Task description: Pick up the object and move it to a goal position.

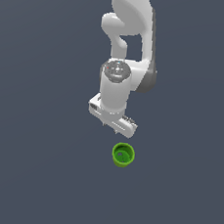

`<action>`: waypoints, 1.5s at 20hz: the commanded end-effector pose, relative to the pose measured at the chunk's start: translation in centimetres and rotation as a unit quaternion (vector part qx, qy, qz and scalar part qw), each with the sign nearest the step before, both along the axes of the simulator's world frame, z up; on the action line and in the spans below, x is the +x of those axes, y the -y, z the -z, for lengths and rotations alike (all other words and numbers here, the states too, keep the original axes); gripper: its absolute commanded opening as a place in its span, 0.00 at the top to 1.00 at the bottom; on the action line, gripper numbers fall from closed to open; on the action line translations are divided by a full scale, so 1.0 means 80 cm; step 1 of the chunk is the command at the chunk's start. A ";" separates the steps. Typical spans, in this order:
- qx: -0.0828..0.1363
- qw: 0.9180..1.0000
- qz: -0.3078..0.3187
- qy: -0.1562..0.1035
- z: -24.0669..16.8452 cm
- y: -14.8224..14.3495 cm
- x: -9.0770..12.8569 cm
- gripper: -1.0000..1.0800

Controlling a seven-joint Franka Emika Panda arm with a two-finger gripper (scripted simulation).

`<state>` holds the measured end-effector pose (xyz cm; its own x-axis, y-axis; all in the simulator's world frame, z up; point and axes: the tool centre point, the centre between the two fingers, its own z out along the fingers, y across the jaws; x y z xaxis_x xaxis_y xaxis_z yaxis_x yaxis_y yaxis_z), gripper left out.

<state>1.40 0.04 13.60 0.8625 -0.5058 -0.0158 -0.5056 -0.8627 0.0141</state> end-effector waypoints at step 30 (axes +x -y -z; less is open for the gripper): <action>0.008 0.935 0.354 0.020 0.041 -0.071 0.046 0.38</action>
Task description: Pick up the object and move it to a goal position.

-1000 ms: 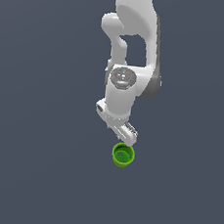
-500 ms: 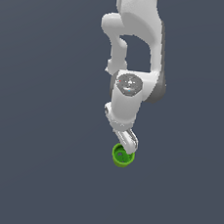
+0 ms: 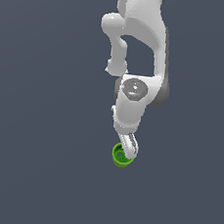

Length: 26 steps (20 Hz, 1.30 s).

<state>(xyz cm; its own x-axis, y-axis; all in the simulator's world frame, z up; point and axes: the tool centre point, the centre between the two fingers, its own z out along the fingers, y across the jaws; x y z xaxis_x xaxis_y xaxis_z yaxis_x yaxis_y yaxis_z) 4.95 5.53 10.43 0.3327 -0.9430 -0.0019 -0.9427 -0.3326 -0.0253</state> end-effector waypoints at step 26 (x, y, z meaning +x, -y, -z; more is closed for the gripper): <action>0.001 0.999 0.037 0.002 0.042 -0.007 0.004 1.00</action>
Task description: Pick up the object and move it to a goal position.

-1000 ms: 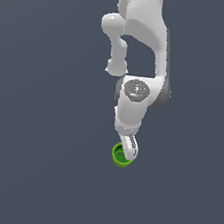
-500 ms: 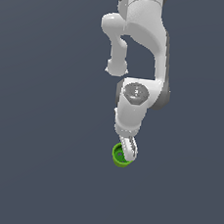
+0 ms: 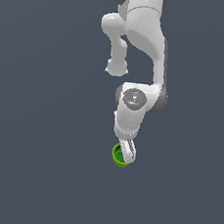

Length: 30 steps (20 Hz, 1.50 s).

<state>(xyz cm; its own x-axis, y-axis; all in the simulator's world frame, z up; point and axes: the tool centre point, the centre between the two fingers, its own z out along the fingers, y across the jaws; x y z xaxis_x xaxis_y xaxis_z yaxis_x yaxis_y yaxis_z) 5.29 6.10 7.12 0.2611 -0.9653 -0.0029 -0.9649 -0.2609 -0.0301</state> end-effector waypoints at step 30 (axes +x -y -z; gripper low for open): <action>0.001 1.000 0.000 0.000 -0.147 0.025 -0.061 1.00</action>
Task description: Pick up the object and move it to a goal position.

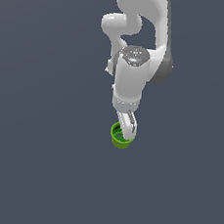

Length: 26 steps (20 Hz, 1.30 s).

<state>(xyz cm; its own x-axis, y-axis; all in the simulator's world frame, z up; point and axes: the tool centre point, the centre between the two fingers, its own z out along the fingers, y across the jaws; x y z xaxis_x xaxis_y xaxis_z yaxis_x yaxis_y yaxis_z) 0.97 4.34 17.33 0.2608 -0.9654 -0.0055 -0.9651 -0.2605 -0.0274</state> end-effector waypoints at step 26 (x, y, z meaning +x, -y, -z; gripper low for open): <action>-0.001 1.000 0.000 0.002 -0.215 0.035 -0.076 1.00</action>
<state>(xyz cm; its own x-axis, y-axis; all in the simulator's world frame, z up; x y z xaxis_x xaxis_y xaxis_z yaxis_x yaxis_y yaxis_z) -5.17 1.52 34.42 0.2610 -0.9653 -0.0026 -0.9650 -0.2608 -0.0291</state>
